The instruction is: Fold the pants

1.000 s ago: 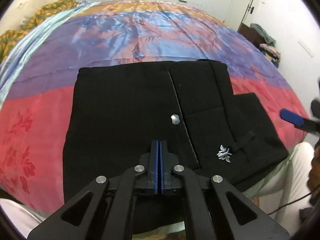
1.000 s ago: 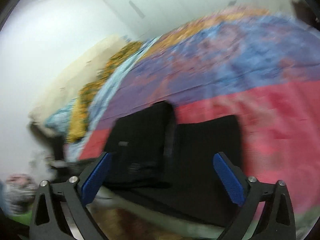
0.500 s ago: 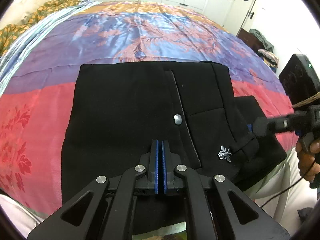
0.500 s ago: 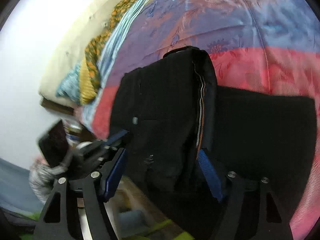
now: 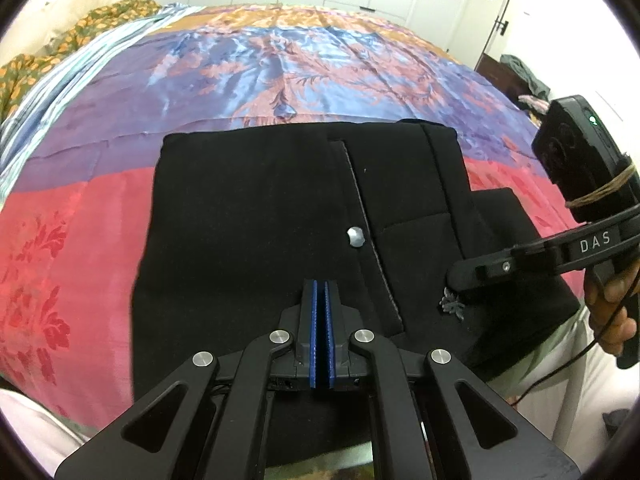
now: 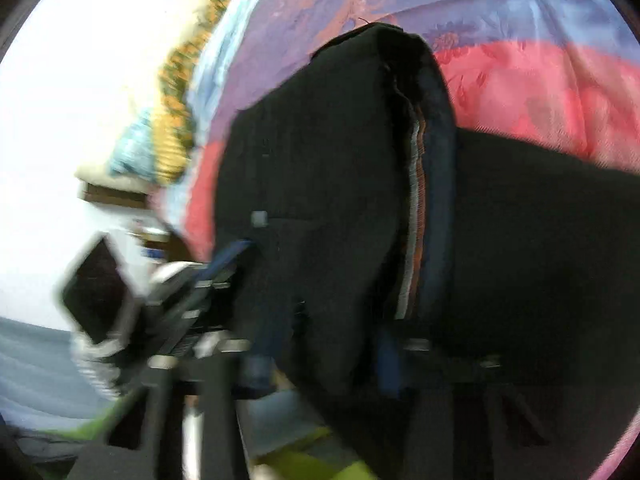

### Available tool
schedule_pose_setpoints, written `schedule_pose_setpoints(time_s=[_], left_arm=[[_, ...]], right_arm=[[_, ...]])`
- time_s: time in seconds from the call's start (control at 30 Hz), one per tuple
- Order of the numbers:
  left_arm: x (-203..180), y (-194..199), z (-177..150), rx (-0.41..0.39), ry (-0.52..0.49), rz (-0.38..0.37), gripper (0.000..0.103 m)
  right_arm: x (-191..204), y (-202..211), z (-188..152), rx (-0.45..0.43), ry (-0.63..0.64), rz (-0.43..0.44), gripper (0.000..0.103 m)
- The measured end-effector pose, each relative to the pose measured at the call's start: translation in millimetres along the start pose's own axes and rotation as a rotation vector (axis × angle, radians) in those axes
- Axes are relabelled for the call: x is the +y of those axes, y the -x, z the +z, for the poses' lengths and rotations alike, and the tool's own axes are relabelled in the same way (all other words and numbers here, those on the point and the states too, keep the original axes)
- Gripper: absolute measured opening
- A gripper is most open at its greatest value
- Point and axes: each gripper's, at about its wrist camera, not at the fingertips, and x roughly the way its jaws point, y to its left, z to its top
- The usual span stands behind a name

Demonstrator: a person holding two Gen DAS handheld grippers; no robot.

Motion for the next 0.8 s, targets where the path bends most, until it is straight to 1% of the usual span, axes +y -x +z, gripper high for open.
schedule_pose_setpoints(time_s=[0.03, 0.07, 0.1, 0.13, 0.17, 0.23, 0.3, 0.37, 0.43, 0.5, 0.57, 0.63, 0.7, 0.73, 0.8], left_arm=[[7, 9, 5, 0.008, 0.031, -0.006, 0.006], [13, 19, 8, -0.003, 0.064, -0.022, 0.007], [24, 37, 14, -0.043, 0.11, -0.049, 0.009], [31, 50, 17, -0.077, 0.135, -0.058, 0.015], [37, 62, 21, -0.105, 0.148, -0.05, 0.019], [45, 79, 26, -0.149, 0.165, -0.021, 0.021], [53, 90, 30, -0.172, 0.187, -0.018, 0.021], [56, 95, 29, -0.182, 0.205, -0.016, 0.021], [55, 94, 26, -0.177, 0.201, -0.012, 0.021], [49, 88, 21, -0.164, 0.187, -0.012, 0.021], [43, 80, 16, -0.141, 0.176, -0.017, 0.021], [37, 71, 11, -0.116, 0.167, -0.017, 0.021], [30, 63, 8, -0.095, 0.158, -0.02, 0.021], [24, 58, 5, -0.082, 0.143, -0.02, 0.021], [15, 51, 1, -0.062, 0.109, -0.003, 0.021]], right_arm=[[5, 4, -2, -0.028, 0.01, -0.006, 0.021], [11, 12, -3, -0.06, 0.02, -0.002, 0.02], [16, 21, -5, -0.092, 0.025, 0.01, 0.019], [24, 36, -6, -0.144, 0.032, 0.033, 0.018], [31, 49, -8, -0.181, 0.039, 0.053, 0.018], [43, 69, -11, -0.232, 0.062, 0.072, 0.017], [53, 88, -14, -0.271, 0.082, 0.073, 0.017], [57, 108, -20, -0.308, 0.094, 0.069, 0.016], [54, 129, -29, -0.341, 0.094, 0.06, 0.016], [48, 140, -38, -0.352, 0.086, 0.051, 0.016], [32, 148, -51, -0.35, 0.068, 0.018, 0.016], [1, 149, -66, -0.325, 0.007, 0.007, 0.016], [-19, 137, -76, -0.3, -0.033, -0.034, 0.016], [-40, 125, -84, -0.272, -0.071, -0.066, 0.016], [-67, 105, -93, -0.25, -0.138, -0.08, 0.016]])
